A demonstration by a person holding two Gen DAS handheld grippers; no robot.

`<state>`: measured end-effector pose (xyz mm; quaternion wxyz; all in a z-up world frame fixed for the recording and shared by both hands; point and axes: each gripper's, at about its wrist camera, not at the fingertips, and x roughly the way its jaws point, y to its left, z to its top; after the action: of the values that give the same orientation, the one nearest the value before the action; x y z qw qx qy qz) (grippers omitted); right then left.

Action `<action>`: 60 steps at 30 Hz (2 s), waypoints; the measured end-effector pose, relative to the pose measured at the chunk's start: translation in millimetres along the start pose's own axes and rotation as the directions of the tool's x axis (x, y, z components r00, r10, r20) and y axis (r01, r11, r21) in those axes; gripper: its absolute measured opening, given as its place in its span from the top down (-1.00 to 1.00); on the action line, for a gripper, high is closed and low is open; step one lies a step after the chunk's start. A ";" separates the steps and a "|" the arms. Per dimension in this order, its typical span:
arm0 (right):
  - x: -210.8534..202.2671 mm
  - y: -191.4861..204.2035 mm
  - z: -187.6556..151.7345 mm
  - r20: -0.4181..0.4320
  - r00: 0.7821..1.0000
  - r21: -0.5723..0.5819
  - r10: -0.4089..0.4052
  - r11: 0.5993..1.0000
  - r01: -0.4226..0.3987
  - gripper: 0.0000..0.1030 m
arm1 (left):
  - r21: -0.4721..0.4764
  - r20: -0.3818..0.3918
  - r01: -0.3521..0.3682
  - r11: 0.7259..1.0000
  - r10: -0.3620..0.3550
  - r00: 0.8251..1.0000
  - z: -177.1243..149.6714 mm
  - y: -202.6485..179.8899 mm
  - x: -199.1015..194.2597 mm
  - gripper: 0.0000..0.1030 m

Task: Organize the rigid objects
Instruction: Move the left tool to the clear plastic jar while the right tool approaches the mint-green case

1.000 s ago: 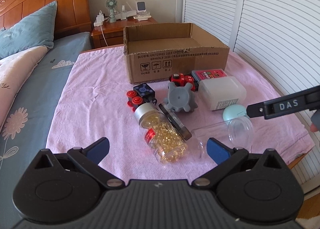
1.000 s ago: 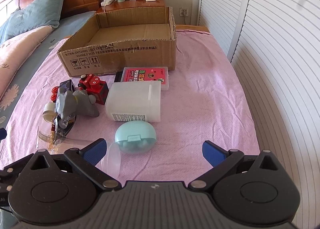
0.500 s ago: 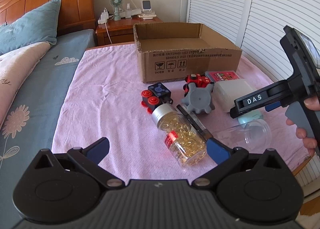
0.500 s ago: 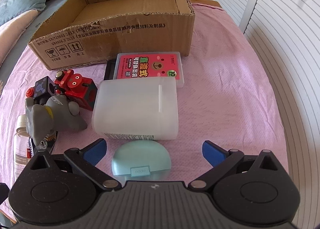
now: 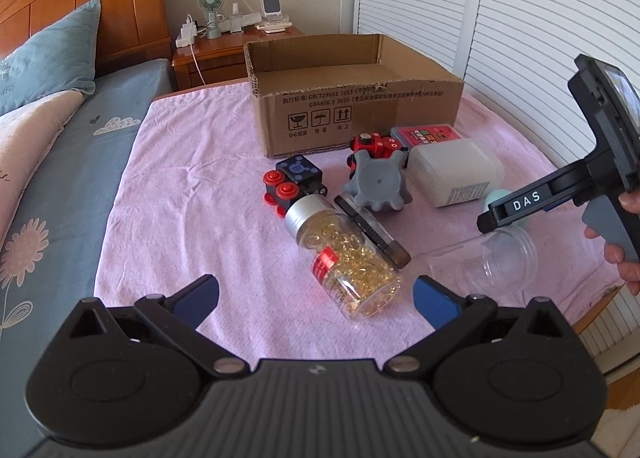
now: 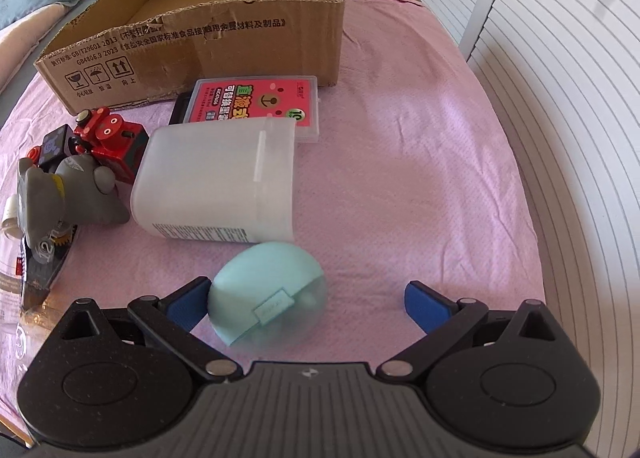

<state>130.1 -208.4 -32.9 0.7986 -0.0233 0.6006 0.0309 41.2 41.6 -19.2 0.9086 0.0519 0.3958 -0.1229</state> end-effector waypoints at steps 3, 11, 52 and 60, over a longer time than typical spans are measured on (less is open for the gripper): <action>-3.1 -5.8 -8.5 0.016 1.000 -0.022 0.010 1.000 -0.010 -1.00 | 0.000 0.002 0.005 1.000 -0.005 1.000 0.9 -4.3 -2.4 -0.99; -8.3 -27.1 -25.0 0.081 0.994 -0.059 0.069 0.996 -0.065 -1.00 | 0.010 -0.004 0.036 0.999 -0.036 0.999 5.8 -32.1 -6.9 -0.99; -13.1 -66.8 -63.8 0.229 0.951 -0.286 0.210 0.948 -0.141 -1.00 | 0.637 -0.129 0.221 0.738 -0.180 0.975 32.6 -136.0 62.8 -0.99; -13.6 -68.1 -66.7 0.239 0.944 -0.303 0.226 0.941 -0.148 -1.00 | 0.713 -0.155 0.288 0.639 -0.257 0.954 44.2 -152.4 79.2 -0.99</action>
<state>67.8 -281.5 -38.4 0.8549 -0.0741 0.4749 0.1951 84.2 -128.3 -46.6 0.7754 0.3509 0.3349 -0.4042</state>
